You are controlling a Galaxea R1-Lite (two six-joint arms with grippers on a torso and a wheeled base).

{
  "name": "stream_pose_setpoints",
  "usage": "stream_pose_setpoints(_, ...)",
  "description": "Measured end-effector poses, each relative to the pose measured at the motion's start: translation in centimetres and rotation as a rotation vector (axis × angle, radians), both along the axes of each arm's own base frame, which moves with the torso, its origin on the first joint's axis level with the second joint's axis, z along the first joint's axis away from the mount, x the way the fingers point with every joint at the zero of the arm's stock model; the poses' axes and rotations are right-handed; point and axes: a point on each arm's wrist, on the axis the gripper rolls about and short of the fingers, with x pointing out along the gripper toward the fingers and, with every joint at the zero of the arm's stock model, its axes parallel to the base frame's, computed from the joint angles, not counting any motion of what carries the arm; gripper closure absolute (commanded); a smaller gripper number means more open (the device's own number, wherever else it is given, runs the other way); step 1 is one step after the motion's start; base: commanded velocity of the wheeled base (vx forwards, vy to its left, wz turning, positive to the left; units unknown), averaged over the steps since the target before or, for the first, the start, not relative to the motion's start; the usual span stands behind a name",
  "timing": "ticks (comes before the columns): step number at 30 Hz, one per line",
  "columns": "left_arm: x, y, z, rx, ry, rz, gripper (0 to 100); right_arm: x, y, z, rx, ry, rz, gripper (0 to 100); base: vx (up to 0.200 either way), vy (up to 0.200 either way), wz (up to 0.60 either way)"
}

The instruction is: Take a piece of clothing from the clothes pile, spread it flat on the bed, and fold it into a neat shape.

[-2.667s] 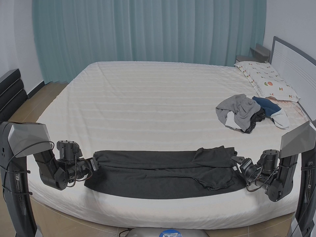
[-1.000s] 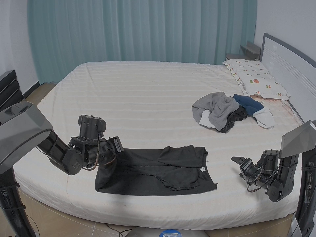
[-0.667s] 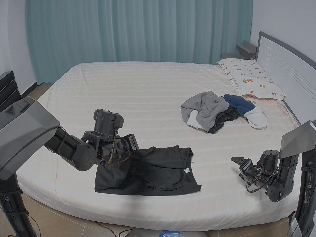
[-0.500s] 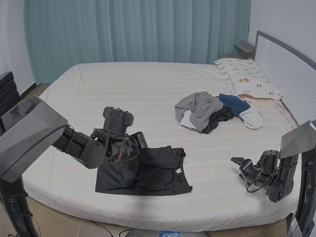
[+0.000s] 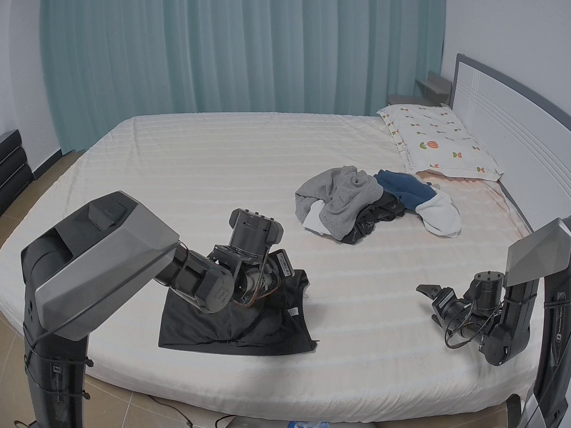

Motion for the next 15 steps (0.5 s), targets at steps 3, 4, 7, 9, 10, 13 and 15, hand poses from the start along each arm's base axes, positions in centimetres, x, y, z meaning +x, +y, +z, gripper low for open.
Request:
stream_pose_setpoints(3,0.0,-0.7,-0.4,-0.007,0.003,-0.003,0,0.0,0.0,0.0,0.000,0.000,-0.001,0,0.000,0.000,0.00)
stream_pose_setpoints(4,0.0,-0.8,-0.5,-0.011,0.005,0.000,0,0.0,0.0,0.0,0.000,0.000,-0.001,0,0.000,0.000,0.00)
stream_pose_setpoints(7,-0.1,-1.4,-0.7,-0.024,0.012,-0.003,0,0.0,0.0,0.0,0.000,0.000,-0.001,0,0.000,0.000,0.00)
stream_pose_setpoints(9,-0.2,-1.5,-0.8,-0.026,0.014,-0.004,0,0.0,0.0,0.0,0.000,0.000,-0.001,0,0.000,0.000,0.00)
stream_pose_setpoints(10,-0.3,-1.6,-0.8,-0.026,0.015,-0.005,0,0.0,0.0,0.0,0.000,0.000,-0.001,0,0.000,0.000,0.00)
stream_pose_setpoints(13,-0.5,-1.5,-0.6,-0.032,0.017,-0.002,0,0.0,0.0,0.0,0.000,0.000,0.000,0,0.000,0.000,0.00)
stream_pose_setpoints(15,-0.7,-1.3,-0.3,-0.042,0.019,0.006,0,0.0,0.0,0.0,0.000,0.001,-0.001,0,0.000,0.000,0.00)
